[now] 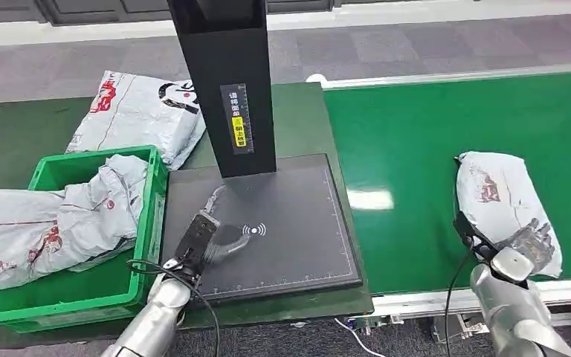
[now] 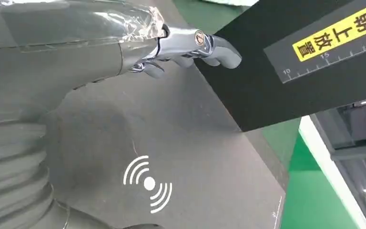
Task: Moved the parcel from conveyor to table for the left to box.
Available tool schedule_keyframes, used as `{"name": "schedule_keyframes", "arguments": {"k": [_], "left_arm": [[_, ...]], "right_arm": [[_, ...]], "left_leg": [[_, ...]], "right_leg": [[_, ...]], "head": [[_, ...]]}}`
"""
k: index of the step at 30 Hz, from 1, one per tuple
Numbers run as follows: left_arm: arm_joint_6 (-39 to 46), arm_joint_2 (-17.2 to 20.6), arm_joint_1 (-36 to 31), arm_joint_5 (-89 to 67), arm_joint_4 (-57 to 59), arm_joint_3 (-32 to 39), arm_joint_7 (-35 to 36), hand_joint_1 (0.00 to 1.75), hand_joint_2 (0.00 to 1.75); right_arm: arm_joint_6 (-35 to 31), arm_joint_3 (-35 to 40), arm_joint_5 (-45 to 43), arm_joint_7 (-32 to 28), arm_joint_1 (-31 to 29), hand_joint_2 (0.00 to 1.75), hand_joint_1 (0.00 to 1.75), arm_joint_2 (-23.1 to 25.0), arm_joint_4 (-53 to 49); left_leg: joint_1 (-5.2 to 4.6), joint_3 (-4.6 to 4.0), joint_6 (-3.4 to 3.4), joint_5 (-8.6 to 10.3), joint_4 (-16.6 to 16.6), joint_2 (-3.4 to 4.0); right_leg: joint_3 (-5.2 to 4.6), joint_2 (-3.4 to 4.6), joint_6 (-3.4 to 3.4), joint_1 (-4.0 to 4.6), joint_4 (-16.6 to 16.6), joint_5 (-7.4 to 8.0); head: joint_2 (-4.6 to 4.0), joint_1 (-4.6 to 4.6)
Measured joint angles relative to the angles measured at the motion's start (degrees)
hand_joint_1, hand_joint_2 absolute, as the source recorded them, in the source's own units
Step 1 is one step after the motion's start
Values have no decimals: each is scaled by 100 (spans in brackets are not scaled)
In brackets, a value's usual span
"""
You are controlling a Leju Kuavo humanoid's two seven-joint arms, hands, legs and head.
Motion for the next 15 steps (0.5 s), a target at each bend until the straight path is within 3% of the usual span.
{"name": "schedule_keyframes", "arguments": {"k": [2, 7, 8, 15], "left_arm": [[0, 2, 15, -15, -26, 24, 0, 0, 175], [-4, 7, 49, -74, -59, 90, -11, 0, 175], [-9, 7, 49, -87, -59, 101, -15, 0, 175], [129, -4, 49, -323, -42, 120, -210, 0, 175]], "right_arm": [[182, 52, 5, 55, -50, 175, 0, 2, 15], [1376, 83, -35, 129, -246, 175, 0, 7, 92], [1566, 85, -48, 127, -268, 175, 175, 7, 103], [2636, 85, -347, -208, -448, 175, 175, -52, 219]], "left_leg": [[0, 1, 0, 0, 0, 0], [0, 2, 1, 2, 0, 0], [0, 2, 2, 2, 0, -1], [0, 3, 2, 2, 0, -1]], "right_leg": [[0, 0, 0, 0, 0, 0], [0, -1, 0, 0, 0, 0], [0, -2, 0, 0, 0, 0], [0, -2, 0, 1, 0, 0]], "head": [[0, 0], [0, 0], [0, 0], [0, 0]]}}
